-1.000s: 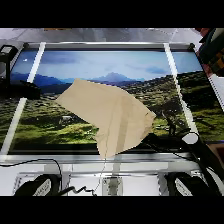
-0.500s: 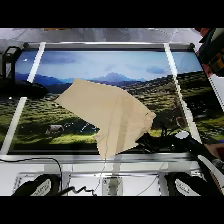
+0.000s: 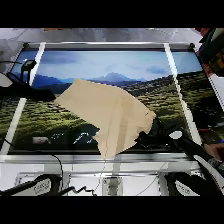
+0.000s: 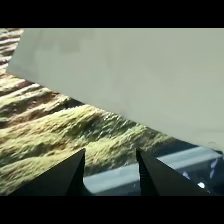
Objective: Fold the clothes and pants, and hang the long-sleeved shirts on hangers.
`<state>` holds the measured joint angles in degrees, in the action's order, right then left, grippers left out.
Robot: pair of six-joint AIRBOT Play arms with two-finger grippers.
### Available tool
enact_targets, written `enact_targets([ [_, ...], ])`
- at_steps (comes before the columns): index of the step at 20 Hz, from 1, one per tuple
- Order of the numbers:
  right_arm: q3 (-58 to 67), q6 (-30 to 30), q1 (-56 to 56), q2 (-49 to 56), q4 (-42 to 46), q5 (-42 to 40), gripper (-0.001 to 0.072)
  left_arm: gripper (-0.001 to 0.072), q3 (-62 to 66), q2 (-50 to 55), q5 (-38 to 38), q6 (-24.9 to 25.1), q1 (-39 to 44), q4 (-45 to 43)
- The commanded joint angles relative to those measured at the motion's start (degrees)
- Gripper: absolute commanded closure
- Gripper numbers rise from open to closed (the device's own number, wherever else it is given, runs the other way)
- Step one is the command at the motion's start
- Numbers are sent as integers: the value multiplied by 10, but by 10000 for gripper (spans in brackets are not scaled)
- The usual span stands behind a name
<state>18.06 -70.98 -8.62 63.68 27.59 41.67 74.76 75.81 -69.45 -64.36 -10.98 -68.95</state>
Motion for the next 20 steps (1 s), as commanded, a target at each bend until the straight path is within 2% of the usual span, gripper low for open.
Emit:
enact_targets([
  [1, 23, -2, 0, -32, 67, 12, 697, 330, 0, 39, 1, -2, -14, 0],
  [5, 50, -88, 59, -113, 243, 93, 697, 330, 0, 68, 0, -40, -64, 0],
  [9, 53, -105, 143, -190, 370, 194, 696, 330, 0, 113, -25, -43, -82, 3],
  [12, 53, -104, 182, -222, 394, 208, 696, 330, 0, 162, -31, -42, -76, 66],
  [20, 53, -104, 189, -224, 389, 191, 696, 328, 0, 271, -68, 10, -68, 99],
])
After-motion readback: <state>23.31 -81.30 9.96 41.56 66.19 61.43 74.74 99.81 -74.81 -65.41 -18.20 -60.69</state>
